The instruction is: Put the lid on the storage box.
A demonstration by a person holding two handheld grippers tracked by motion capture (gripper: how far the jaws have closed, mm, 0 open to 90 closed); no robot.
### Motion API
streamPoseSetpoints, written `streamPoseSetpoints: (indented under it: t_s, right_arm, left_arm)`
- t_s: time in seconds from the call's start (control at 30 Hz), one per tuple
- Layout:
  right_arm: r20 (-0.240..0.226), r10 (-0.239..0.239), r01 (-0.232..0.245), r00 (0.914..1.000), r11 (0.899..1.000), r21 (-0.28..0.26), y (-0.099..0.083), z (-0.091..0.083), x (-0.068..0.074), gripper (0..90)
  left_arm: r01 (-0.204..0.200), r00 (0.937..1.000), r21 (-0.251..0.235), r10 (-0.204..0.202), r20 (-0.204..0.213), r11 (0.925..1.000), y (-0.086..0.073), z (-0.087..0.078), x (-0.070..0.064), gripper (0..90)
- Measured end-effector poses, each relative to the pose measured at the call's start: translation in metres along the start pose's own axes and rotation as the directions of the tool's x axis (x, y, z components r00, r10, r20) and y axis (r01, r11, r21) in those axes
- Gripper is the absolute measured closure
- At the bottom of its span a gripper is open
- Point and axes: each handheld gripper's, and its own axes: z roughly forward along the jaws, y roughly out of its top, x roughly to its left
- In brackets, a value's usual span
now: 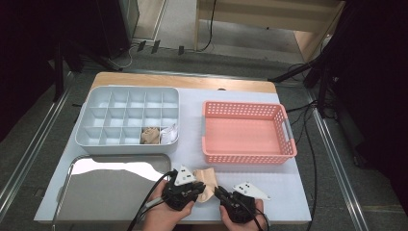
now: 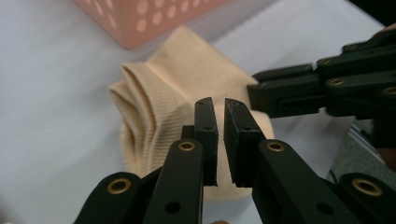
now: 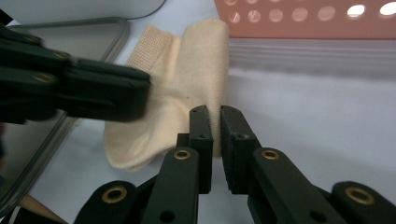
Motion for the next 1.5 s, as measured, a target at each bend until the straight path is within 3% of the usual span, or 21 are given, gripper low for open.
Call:
streamPoseSetpoints:
  t_s: [0.13, 0.23, 0.47, 0.6, 0.67, 0.77, 0.93, 1.03, 1.1, 1.2, 1.27, 1.37, 1.5]
  right_arm:
    - [-0.007, -0.002, 0.002, 1.0000, 1.000, 0.004, 0.001, -0.001, -0.001, 85.5]
    - [-0.028, 0.005, -0.005, 0.9996, 1.000, -0.006, 0.002, -0.004, -0.001, 86.5]
    - [-0.102, -0.029, 0.025, 0.9944, 0.999, -0.035, 0.007, -0.010, 0.010, 87.4]
    - [-0.102, -0.043, 0.039, 0.9938, 0.999, -0.038, 0.008, -0.008, 0.014, 87.4]
    - [-0.096, -0.049, 0.045, 0.9942, 0.998, -0.043, 0.009, -0.007, 0.016, 87.3]
    - [-0.087, -0.054, 0.050, 0.9948, 0.998, -0.045, 0.009, -0.007, 0.016, 87.2]
    - [-0.071, -0.056, 0.053, 0.9960, 0.998, -0.043, 0.010, -0.006, 0.017, 87.1]
    - [-0.063, -0.064, 0.062, 0.9959, 0.997, -0.044, 0.010, -0.006, 0.018, 87.1]
    - [-0.059, -0.068, 0.066, 0.9959, 0.997, -0.046, 0.010, -0.006, 0.019, 87.0]
    - [-0.054, -0.073, 0.070, 0.9959, 0.996, -0.050, 0.010, -0.007, 0.019, 87.0]
    - [-0.056, -0.069, 0.066, 0.9961, 0.996, -0.051, 0.010, -0.007, 0.019, 86.9]
    - [-0.068, -0.081, 0.077, 0.9943, 0.995, -0.058, 0.010, -0.006, 0.021, 86.8]
    - [-0.088, -0.102, 0.096, 0.9909, 0.993, -0.064, 0.011, -0.004, 0.027, 86.8]
  left_arm:
    - [0.001, 0.9997, 0.029, -0.001, -0.024, 0.9996, -0.001, 0.008, 0.003, 89.9]
    - [0.017, 0.9997, 0.035, -0.016, -0.018, 0.9992, -0.001, 0.011, 0.005, 90.0]
    - [0.071, 0.9973, 0.030, -0.072, 0.019, 0.9970, 0.001, 0.018, 0.008, 90.0]
    - [0.076, 0.9962, 0.032, -0.078, 0.040, 0.9966, 0.001, 0.017, 0.011, 90.0]
    - [0.082, 0.9951, 0.019, -0.083, 0.054, 0.9964, 0.001, 0.014, 0.014, 90.0]
    - [0.085, 0.9952, -0.031, -0.083, 0.052, 0.9959, 0.001, 0.000, 0.016, 81.6]
    - [0.085, 0.9963, -0.069, -0.085, 0.008, 0.9939, 0.002, -0.020, 0.026, 72.1]
    - [0.097, 0.9953, -0.025, -0.097, 0.005, 0.9950, -0.001, -0.019, 0.032, 65.5]
    - [0.123, 0.9923, -0.005, -0.123, 0.018, 0.9924, -0.004, -0.016, 0.037, 67.0]
    - [0.188, 0.9785, 0.063, -0.192, 0.075, 0.9803, -0.009, -0.007, 0.045, 66.3]
    - [0.214, 0.9712, 0.071, -0.220, 0.092, 0.9743, -0.010, -0.004, 0.047, 69.7]
    - [0.216, 0.9699, 0.071, -0.222, 0.099, 0.9739, -0.009, -0.004, 0.047, 77.1]
    - [0.198, 0.9741, 0.067, -0.204, 0.098, 0.9779, -0.008, -0.002, 0.042, 79.3]
